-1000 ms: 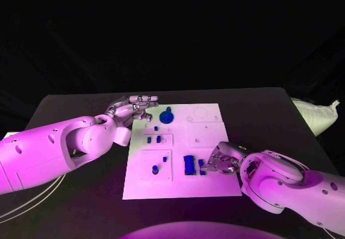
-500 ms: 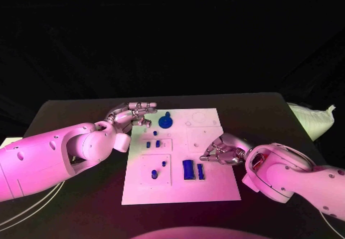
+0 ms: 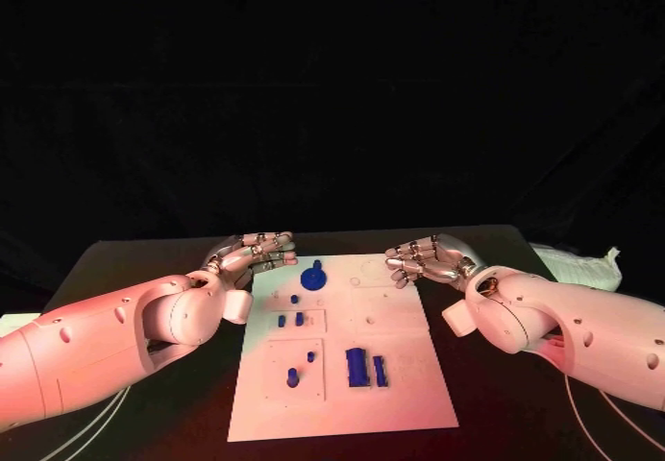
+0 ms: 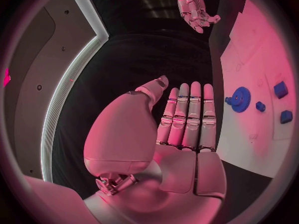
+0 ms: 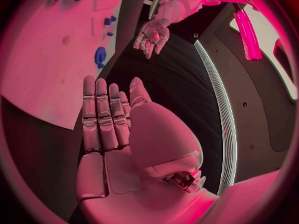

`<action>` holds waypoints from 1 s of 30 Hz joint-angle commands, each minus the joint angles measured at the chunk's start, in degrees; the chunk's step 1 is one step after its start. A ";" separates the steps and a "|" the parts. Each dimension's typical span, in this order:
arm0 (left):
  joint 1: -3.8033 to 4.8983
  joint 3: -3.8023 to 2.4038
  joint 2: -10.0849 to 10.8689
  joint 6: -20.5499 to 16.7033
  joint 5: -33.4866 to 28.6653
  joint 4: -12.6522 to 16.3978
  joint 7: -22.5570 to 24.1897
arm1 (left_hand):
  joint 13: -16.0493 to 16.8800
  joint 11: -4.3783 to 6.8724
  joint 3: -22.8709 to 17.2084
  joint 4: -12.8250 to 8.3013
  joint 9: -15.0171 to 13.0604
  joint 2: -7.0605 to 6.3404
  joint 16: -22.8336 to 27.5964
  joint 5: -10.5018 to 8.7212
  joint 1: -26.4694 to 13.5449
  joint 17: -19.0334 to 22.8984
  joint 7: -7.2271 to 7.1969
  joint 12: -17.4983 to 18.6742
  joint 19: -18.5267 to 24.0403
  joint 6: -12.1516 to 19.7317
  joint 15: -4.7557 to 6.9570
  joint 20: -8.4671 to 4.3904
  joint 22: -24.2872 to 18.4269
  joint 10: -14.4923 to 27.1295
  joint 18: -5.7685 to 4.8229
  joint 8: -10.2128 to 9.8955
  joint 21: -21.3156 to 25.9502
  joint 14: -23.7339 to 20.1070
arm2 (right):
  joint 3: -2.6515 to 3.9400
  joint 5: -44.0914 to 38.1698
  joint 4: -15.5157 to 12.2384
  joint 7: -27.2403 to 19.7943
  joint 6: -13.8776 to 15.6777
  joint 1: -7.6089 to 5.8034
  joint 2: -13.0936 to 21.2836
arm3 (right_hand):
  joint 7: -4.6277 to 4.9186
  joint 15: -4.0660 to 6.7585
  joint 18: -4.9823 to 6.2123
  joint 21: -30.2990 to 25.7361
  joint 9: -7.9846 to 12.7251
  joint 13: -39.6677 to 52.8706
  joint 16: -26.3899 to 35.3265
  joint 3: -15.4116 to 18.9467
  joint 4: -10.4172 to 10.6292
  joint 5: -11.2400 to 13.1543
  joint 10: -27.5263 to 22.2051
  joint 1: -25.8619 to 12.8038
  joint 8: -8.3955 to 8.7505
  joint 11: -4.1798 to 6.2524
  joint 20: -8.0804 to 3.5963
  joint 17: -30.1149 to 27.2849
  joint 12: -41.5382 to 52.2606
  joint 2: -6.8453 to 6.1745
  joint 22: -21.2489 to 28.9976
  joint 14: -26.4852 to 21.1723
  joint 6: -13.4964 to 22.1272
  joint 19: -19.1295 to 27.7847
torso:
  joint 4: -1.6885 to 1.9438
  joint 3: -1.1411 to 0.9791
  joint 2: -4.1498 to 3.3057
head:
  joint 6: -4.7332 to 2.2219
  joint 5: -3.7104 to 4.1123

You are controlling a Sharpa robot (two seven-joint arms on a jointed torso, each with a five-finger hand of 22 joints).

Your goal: Assemble the parts on the task board

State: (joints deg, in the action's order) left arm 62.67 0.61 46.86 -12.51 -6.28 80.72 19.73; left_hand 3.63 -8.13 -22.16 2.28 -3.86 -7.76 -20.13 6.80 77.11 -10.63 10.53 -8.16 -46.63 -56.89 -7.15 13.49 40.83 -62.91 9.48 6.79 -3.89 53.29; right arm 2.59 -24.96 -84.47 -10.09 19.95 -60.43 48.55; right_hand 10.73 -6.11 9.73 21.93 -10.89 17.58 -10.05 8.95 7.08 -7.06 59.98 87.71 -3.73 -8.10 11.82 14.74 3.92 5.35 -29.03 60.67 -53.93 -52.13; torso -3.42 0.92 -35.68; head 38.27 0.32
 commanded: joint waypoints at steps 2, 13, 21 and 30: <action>-0.48 -0.05 -1.87 -3.22 -2.10 -2.69 5.05 | -0.03 -0.72 1.37 -0.06 0.11 0.43 6.09 0.28 1.13 3.19 -0.43 2.67 1.77 0.17 -0.77 1.20 -6.25 0.18 1.26 -1.19 0.30 1.94 | 0.17 13.70 5.08 -10.35 -3.92 -0.28 -2.68 | -0.23 -0.83 0.94 -7.26 2.81 -7.81 4.90 -0.02 -3.09 0.29 0.37 -0.87 0.14 -0.49 1.22 -5.90 -0.15 0.47 6.53 1.66 0.45 -1.61 | -0.07 -0.25 1.56 | -2.04 -0.13; -1.12 -0.04 -3.50 -3.67 -1.09 -4.41 3.54 | -3.63 2.54 9.16 -2.28 3.86 3.70 13.19 -2.23 -27.30 10.63 -3.99 8.16 18.48 20.89 2.05 -4.06 -21.27 23.30 -2.26 -6.79 3.89 -17.71 | 0.22 11.91 8.87 -8.35 -1.50 -0.38 -5.12 | -3.91 6.11 -2.58 -15.03 10.89 -17.58 10.05 -3.85 -7.08 2.51 -20.96 -33.88 3.73 2.86 -4.42 -14.74 -3.92 -0.55 18.02 -17.86 19.51 14.48 | 0.46 -0.44 2.12 | -2.81 -0.43; -1.49 -0.19 -3.14 -11.09 0.86 -0.78 5.27 | -3.63 4.06 12.65 -2.28 3.86 7.76 15.05 -6.80 -40.79 10.63 -5.76 8.16 26.08 30.61 7.15 -6.64 -26.56 34.00 -3.89 -6.79 3.89 -27.34 | -0.59 15.68 4.72 -11.63 5.91 -0.19 -4.76 | -5.75 6.11 -4.17 -16.90 10.89 -17.58 10.05 -8.95 -7.08 7.06 -31.55 -48.46 3.73 8.10 -6.44 -14.74 -3.92 -5.35 21.01 -29.46 28.83 24.69 | 3.09 -0.87 4.24 | -3.77 -0.33; -2.22 -0.49 -2.45 -25.68 4.72 6.34 8.68 | -3.63 8.13 15.61 -2.28 3.86 7.76 20.13 -6.80 -52.03 10.63 -10.53 8.16 32.46 38.75 7.15 -8.74 -30.98 42.96 -5.11 -6.79 3.89 -35.38 | -2.09 22.66 -2.95 -17.70 19.64 0.16 -4.08 | -10.73 6.11 -5.42 -21.93 10.89 -17.58 10.05 -8.95 -7.08 7.06 -40.29 -60.55 3.73 8.10 -11.82 -14.74 -3.92 -5.35 23.48 -39.10 36.60 33.15 | 3.42 -0.92 4.50 | -3.89 -0.32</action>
State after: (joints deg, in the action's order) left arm 60.53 0.22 44.34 -29.62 -4.69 86.22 25.16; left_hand 0.15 -1.39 -8.88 0.07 -0.20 -0.39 -3.30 0.66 34.01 -0.29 2.61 -0.33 -19.24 -24.58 -0.97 6.41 13.35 -27.04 6.26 0.39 -0.42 24.29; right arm 0.54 -6.67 -86.62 -23.07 31.61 -60.33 44.35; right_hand 3.04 -0.26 6.16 3.25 -0.26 0.21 -0.35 1.12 0.01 -0.77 26.52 36.71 -0.40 -1.02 4.07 0.23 0.37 0.73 -7.50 29.16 -23.47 -25.67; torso -0.19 0.03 -31.33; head 34.39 0.00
